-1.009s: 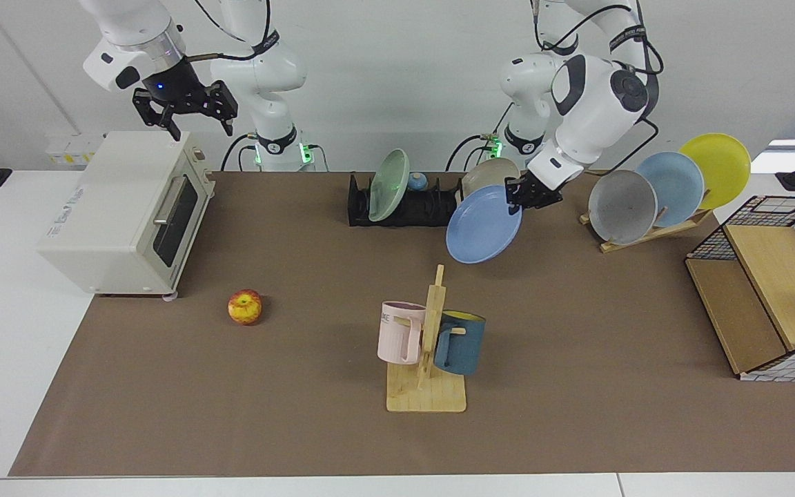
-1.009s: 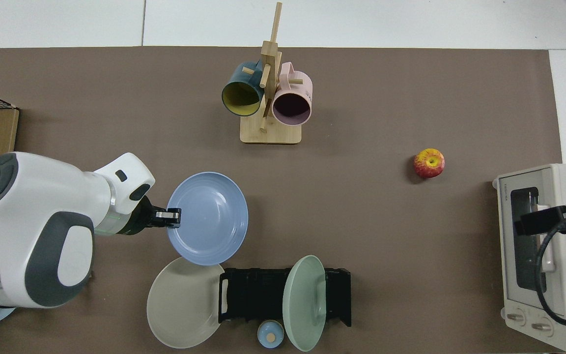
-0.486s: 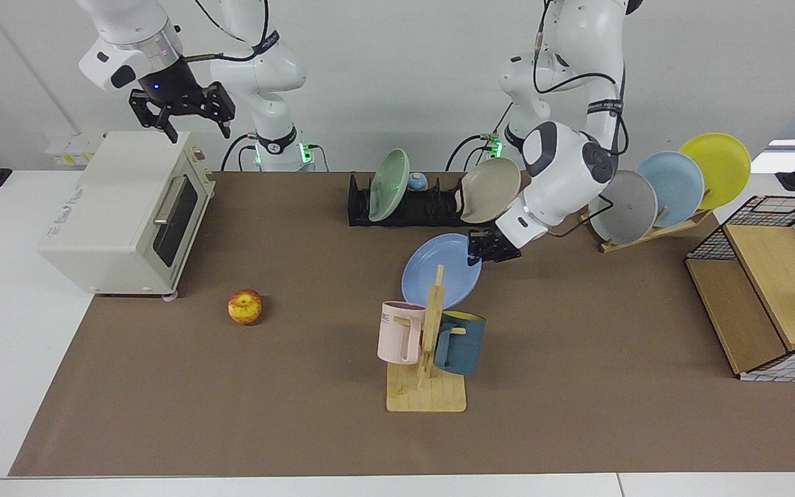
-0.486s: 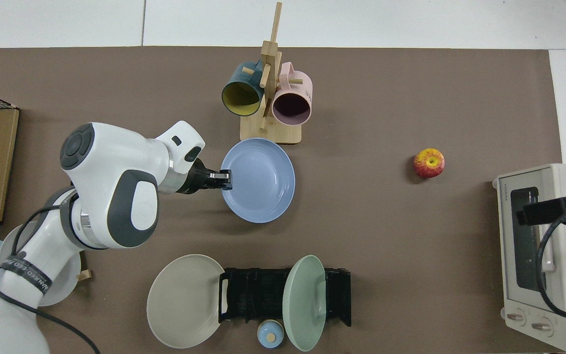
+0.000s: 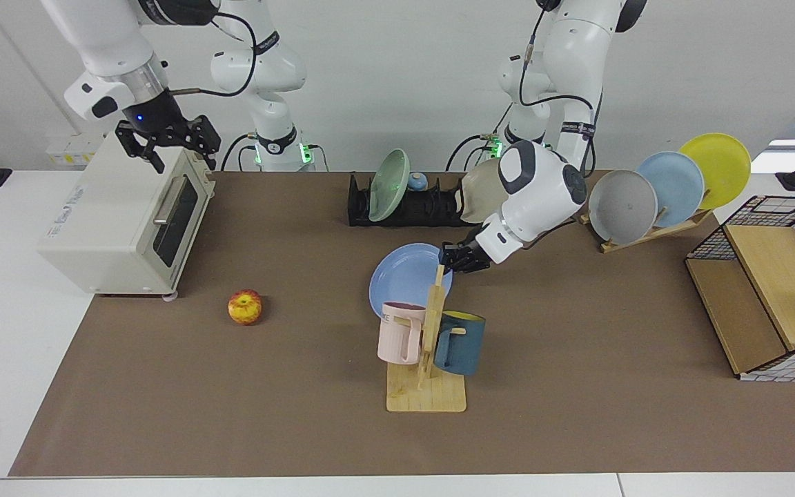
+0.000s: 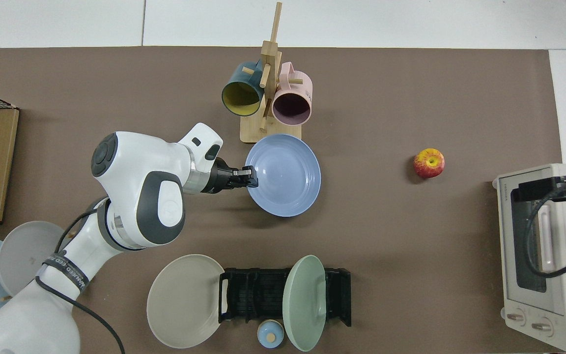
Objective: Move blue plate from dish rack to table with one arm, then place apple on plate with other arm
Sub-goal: 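Lower the blue plate onto the table while the right gripper grasps the apple, then withdraw the left gripper from the plate while the right gripper lifts the apple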
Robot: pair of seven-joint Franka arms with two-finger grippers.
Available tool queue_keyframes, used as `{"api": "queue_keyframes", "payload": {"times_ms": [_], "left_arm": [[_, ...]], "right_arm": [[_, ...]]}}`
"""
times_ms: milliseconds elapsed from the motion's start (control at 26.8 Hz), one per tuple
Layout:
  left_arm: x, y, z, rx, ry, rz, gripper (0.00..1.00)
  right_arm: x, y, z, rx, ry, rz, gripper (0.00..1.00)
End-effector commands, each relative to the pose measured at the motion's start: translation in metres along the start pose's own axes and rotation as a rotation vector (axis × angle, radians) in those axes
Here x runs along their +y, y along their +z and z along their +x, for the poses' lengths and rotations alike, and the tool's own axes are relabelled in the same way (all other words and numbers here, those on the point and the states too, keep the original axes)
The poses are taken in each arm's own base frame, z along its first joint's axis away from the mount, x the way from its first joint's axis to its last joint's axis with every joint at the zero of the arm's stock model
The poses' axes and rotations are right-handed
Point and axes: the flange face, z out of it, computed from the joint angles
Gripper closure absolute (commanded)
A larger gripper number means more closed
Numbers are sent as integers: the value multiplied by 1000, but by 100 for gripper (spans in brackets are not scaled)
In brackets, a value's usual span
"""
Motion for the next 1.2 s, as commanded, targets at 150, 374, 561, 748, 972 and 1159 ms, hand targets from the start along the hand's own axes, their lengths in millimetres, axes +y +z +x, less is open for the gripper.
{"api": "queue_keyframes", "payload": {"times_ms": [150, 374, 561, 748, 972, 1159], "left_arm": [[-3, 43, -14, -5, -41, -19, 0], [-11, 35, -13, -44, -45, -10, 0], [-15, 10, -13, -79, -27, 17, 0], [-24, -29, -10, -116, 12, 125, 0], [-22, -68, -3, -137, 70, 283, 0], [-16, -115, 6, -121, 145, 427, 0]], "right_arm": [[4, 106, 32, 13, -117, -12, 0], [0, 164, 69, 47, -162, -21, 0], [-17, 205, 92, 87, -200, -30, 0], [-25, 251, 108, 101, -241, -37, 0], [-28, 287, 113, 79, -300, -50, 0], [-30, 294, 114, 72, -309, -56, 0]]}}
